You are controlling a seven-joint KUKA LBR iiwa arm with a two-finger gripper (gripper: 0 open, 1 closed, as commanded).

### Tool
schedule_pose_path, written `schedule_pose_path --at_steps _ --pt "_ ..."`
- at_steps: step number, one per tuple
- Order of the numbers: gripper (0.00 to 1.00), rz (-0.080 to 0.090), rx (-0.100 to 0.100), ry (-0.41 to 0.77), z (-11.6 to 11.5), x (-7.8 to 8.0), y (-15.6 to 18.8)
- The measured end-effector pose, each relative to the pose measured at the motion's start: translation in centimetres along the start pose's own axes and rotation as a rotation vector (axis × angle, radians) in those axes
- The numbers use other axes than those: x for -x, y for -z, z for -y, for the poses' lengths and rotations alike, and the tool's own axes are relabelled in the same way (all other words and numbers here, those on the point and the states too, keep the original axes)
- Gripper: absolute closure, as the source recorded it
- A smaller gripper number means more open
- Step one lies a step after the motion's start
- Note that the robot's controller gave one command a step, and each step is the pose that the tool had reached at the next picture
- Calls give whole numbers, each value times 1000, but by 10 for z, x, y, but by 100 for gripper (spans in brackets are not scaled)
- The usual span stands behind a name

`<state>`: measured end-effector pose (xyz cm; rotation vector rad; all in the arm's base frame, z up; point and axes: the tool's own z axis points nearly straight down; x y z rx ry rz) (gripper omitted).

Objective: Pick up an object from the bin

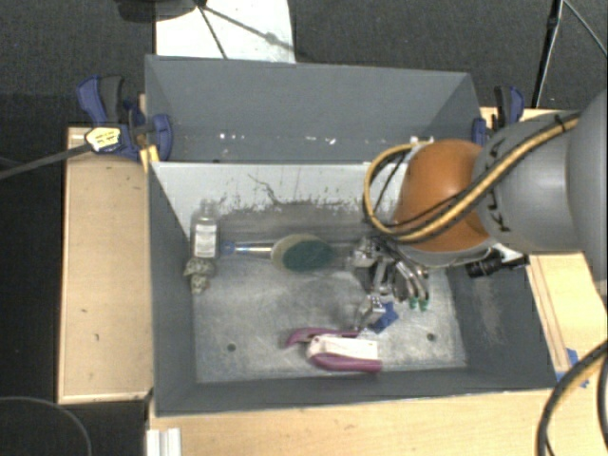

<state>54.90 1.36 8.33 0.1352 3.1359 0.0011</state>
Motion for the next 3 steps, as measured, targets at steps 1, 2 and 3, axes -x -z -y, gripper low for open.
schedule_pose_path --at_steps 1,2,3 --pt "0 6 -1 -187 105 -30 -11" --pt "100 16 0 -186 104 -27 -8" --pt "100 8 0 -226 108 -19 127"
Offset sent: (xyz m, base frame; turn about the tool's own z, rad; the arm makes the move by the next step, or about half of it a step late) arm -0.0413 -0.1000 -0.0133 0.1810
